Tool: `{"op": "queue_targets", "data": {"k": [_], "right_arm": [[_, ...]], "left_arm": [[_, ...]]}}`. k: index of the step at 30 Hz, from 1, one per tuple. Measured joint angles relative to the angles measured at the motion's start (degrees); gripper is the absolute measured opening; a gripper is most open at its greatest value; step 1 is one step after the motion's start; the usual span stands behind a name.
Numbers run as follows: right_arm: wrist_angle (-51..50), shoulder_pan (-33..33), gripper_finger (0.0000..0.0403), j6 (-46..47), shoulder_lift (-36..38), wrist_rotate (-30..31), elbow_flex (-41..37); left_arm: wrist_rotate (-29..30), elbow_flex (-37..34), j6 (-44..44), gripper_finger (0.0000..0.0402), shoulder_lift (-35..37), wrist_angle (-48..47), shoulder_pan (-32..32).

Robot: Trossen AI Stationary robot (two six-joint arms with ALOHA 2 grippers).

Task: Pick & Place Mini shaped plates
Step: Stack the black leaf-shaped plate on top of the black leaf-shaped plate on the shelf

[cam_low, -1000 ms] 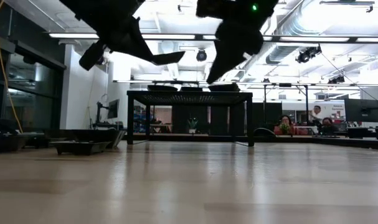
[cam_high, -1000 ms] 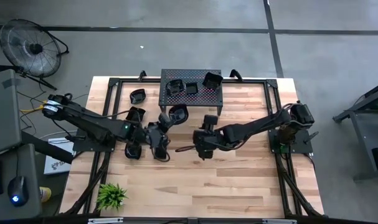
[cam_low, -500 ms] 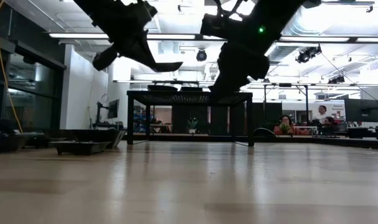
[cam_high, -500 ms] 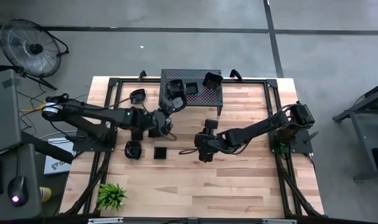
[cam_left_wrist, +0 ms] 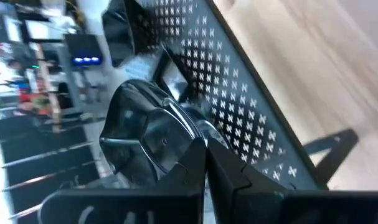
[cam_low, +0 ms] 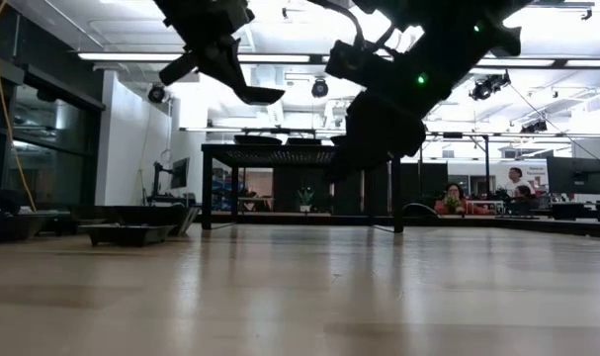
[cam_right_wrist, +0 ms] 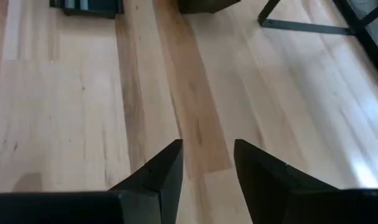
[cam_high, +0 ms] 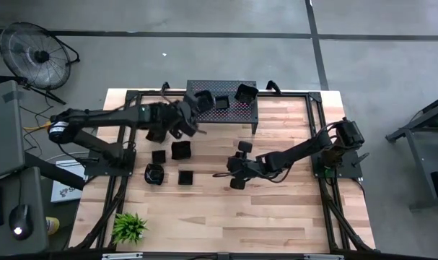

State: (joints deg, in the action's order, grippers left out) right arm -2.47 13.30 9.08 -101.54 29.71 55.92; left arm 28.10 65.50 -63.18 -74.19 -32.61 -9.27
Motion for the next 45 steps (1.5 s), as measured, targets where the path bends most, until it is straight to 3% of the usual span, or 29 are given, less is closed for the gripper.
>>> {"op": "queue_targets", "data": {"k": [6, 16, 25, 36, 45], "right_arm": [[2.11, 0.0, 0.0138, -0.07, -0.02, -0.8, -0.64], [4.34, 0.0, 0.0138, -3.07, -0.02, -0.8, -0.63], [5.37, -0.17, 0.0138, -4.73, -0.02, -0.91, -0.63], [10.45, -0.24, 0.0138, -8.3, -0.02, -1.4, -0.61], [10.87, -2.2, 0.0138, -8.12, -0.02, -5.51, -0.61]], "left_arm": [[-9.7, 2.0, 0.42, 0.0001, 0.0, -4.62, -7.56], [-18.88, 2.07, -2.32, 0.0001, 0.0, -4.89, -15.27], [-21.96, 2.07, -10.48, 0.0001, 0.0, -4.44, -16.35], [-30.53, 2.09, -10.11, 0.0001, -0.64, -2.43, -22.76], [-31.2, 6.32, -9.61, 0.0001, -5.76, -6.76, -24.47]]}}
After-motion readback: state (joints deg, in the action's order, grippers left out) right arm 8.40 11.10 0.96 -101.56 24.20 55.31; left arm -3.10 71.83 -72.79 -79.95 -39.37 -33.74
